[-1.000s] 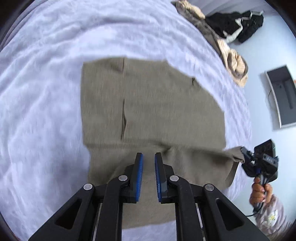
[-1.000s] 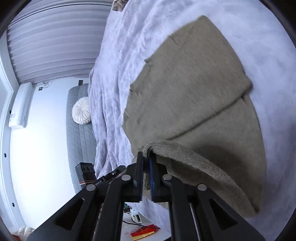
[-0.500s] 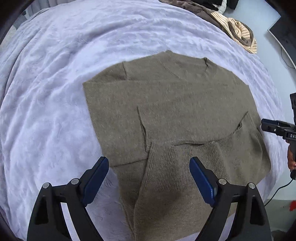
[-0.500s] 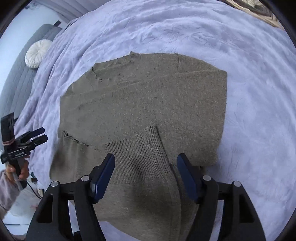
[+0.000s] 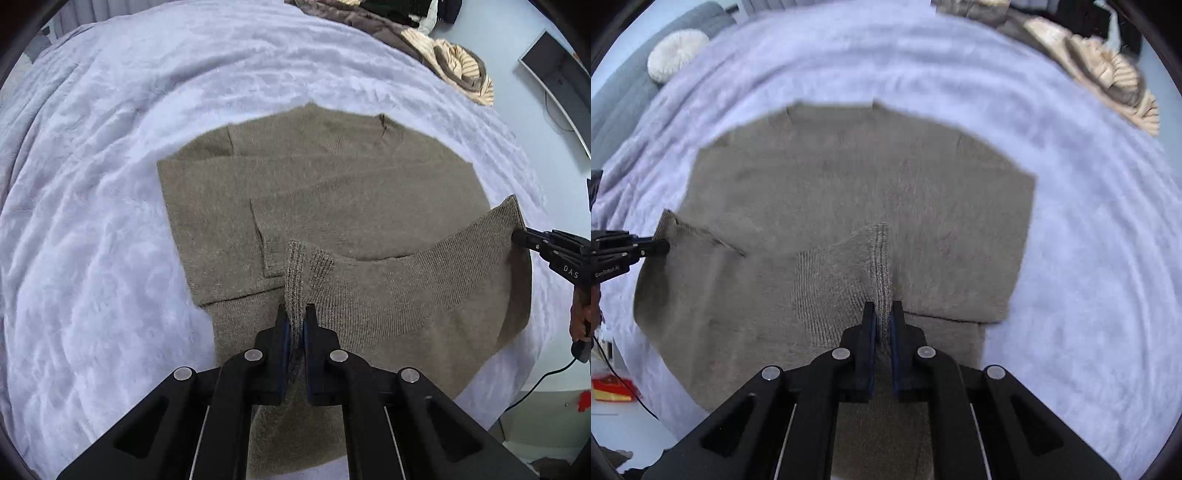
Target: Fold small clothes
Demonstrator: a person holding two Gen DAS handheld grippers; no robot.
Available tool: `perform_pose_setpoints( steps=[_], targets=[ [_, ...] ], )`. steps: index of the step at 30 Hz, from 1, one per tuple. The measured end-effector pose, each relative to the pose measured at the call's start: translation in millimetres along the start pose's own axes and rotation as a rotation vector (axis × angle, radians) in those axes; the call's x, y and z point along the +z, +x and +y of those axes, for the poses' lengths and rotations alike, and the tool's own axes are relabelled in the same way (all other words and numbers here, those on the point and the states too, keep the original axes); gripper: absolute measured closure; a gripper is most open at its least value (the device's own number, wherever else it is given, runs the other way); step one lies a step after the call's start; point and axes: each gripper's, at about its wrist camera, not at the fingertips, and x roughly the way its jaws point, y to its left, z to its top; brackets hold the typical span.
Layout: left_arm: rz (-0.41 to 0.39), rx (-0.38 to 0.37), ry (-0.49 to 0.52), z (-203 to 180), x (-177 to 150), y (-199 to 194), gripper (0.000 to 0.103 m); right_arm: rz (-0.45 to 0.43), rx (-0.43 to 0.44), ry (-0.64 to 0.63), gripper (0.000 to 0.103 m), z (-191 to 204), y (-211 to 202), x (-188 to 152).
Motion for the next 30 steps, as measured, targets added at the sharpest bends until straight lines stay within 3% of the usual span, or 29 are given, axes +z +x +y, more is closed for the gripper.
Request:
perform_pose_setpoints(
  steps=[5, 9, 11, 15, 21, 23, 24, 25, 26, 28, 30],
  targets=[
    [-0.139, 0.012, 0.018, -2.0, 33.1, -50.6, 0.096, -0.147, -0.058, -0.005, 0.096, -2.1, -47.8, 23.5],
    [-0.219, 0.034, 0.047, 3.7, 80.2, -46.3, 0.096, -0.216, -0.076, 0.003, 0.096, -12.3, -42.6, 67.5],
    [-0.238, 0.057, 0.055, 9.2, 100.7, -24.8, 0.096, -0.222, -0.071, 0.024, 0.096, -19.3, -24.4, 88.0],
    [-0.183, 0.098, -0.021, 29.3, 133.8, 46.4, 0.096, -0.158, -0.078, 0.061, 0.096, -37.0, 38.0, 120.0],
    [-0.095, 0.209, -0.070, 44.1, 136.1, 129.9, 0.095, -0.035, -0.081, 0.146, 0.096, -64.7, 123.2, 125.0],
    [-0.103, 0.255, -0.062, 43.6, 134.7, 131.0, 0.085, -0.033, -0.062, 0.178, 0.095, -71.2, 131.9, 120.6],
    [-0.106, 0.304, -0.063, 43.6, 134.8, 129.6, 0.063, -0.040, -0.058, 0.194, 0.095, -74.4, 131.0, 119.8],
    [-0.115, 0.364, -0.070, 45.5, 134.9, 126.5, 0.031, -0.041, -0.056, 0.212, 0.092, -77.5, 129.4, 119.1],
    [-0.134, 0.412, -0.085, 49.5, 134.5, 121.1, 0.022, -0.040, -0.052, 0.234, 0.082, -81.6, 127.2, 118.4],
    [-0.142, 0.383, -0.121, 60.4, 132.4, 108.4, 0.020, -0.032, -0.061, 0.304, 0.069, -93.4, 120.5, 115.2],
    [-0.124, 0.335, -0.157, 69.6, 126.7, 93.9, 0.020, -0.037, -0.045, 0.381, 0.069, -104.7, 107.5, 108.8]
  ],
)
